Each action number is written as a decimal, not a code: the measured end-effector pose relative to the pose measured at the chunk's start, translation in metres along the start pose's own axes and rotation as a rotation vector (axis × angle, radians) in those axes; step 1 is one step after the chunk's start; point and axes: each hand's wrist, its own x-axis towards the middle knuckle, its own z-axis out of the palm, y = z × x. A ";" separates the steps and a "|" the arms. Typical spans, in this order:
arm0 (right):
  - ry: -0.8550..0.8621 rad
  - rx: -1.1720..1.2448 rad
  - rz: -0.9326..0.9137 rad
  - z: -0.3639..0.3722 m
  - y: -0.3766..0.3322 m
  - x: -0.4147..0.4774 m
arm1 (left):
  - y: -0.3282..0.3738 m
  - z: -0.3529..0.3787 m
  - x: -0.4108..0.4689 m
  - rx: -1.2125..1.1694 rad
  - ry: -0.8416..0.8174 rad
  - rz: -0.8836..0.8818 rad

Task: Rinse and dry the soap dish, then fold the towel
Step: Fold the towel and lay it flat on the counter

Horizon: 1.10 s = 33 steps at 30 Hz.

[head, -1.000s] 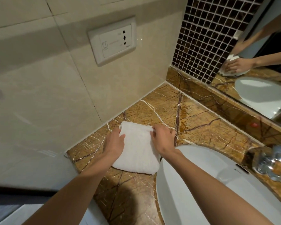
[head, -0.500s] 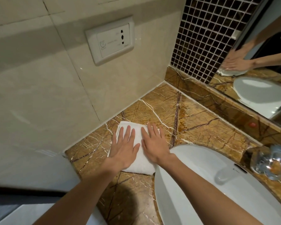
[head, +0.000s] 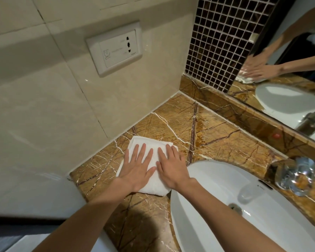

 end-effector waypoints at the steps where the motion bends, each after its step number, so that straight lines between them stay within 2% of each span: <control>1: 0.008 0.006 0.014 0.000 -0.002 -0.001 | -0.005 -0.003 0.003 0.030 -0.010 0.027; 4: 0.067 -0.039 0.012 -0.002 -0.002 -0.002 | -0.013 -0.013 0.006 0.091 -0.019 0.066; 6: 0.094 -0.053 -0.015 -0.005 0.005 0.002 | -0.010 -0.014 0.001 0.099 0.030 0.004; 9: 0.005 -0.027 -0.053 -0.010 0.017 0.014 | 0.009 -0.005 -0.015 -0.031 0.072 -0.056; 11: -0.097 -0.017 -0.062 -0.012 0.023 0.020 | 0.019 0.003 -0.023 -0.087 0.016 -0.017; 13: -0.125 -0.020 -0.046 -0.012 0.027 0.021 | 0.018 0.006 -0.022 -0.058 -0.018 0.017; 20: -0.019 -0.121 0.089 -0.002 0.011 -0.011 | -0.013 -0.010 -0.005 0.091 -0.082 0.231; 25: -0.017 -0.113 0.116 -0.001 0.009 -0.016 | -0.010 -0.010 -0.007 0.031 -0.078 0.229; 29: -0.027 -0.007 0.105 -0.012 0.012 -0.017 | -0.001 -0.016 -0.007 -0.027 0.013 0.158; 33: 0.077 0.080 0.118 -0.034 0.018 -0.036 | 0.018 -0.040 -0.002 -0.223 0.195 0.047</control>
